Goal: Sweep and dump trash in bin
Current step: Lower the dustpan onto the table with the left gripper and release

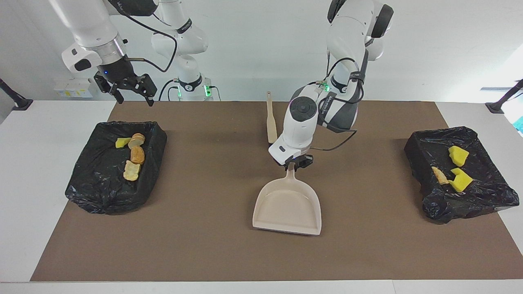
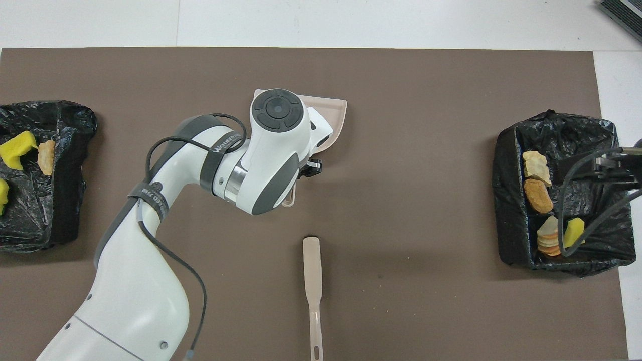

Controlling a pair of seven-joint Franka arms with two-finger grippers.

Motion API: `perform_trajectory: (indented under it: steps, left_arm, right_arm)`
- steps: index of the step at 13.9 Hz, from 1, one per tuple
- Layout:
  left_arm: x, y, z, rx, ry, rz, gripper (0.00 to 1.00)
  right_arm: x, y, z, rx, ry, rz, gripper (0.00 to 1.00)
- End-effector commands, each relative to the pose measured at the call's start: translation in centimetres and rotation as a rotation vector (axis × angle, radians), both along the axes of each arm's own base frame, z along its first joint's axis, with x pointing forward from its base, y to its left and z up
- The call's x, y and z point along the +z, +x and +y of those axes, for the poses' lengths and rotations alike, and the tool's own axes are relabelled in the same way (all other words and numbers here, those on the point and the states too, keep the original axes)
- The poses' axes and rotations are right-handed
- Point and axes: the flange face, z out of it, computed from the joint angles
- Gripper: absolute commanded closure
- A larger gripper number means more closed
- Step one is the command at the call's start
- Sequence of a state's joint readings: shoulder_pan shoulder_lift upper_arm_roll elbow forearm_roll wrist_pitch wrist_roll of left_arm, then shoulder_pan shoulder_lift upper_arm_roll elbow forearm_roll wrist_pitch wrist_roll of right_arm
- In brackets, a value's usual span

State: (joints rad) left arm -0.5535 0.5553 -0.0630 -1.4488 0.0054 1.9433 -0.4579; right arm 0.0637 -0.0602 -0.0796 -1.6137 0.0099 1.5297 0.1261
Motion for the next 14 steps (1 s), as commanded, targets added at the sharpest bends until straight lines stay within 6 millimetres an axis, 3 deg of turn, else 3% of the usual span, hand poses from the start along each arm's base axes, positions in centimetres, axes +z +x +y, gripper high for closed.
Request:
perform_trajectory:
  steps: [1, 10, 11, 12, 14]
  left_arm:
    - [-0.2, 1.4, -1.2, 0.076, -0.02, -0.018, 1.0]
    - [-0.9, 2.0, -1.3, 0.158, -0.061, -0.042, 0.98]
    - [-0.9, 2.2, -1.3, 0.152, -0.066, -0.049, 0.66]
    - [-0.7, 2.4, -1.1, 0.151, -0.07, -0.057, 0.01]
    - [0.4, 2.2, -1.1, 0.14, -0.068, -0.069, 0.0]
  right_arm:
    - [0.3, -0.4, 0.1, -0.017, 0.012, -0.004, 0.0]
    - [0.3, -0.4, 0.0, -0.019, 0.012, -0.005, 0.0]
    - [0.3, -0.4, 0.0, -0.017, 0.012, -0.005, 0.0]
    - [0.3, -0.4, 0.0, -0.019, 0.012, -0.004, 0.0]
    - [0.3, -0.4, -0.1, -0.02, 0.012, -0.004, 0.0]
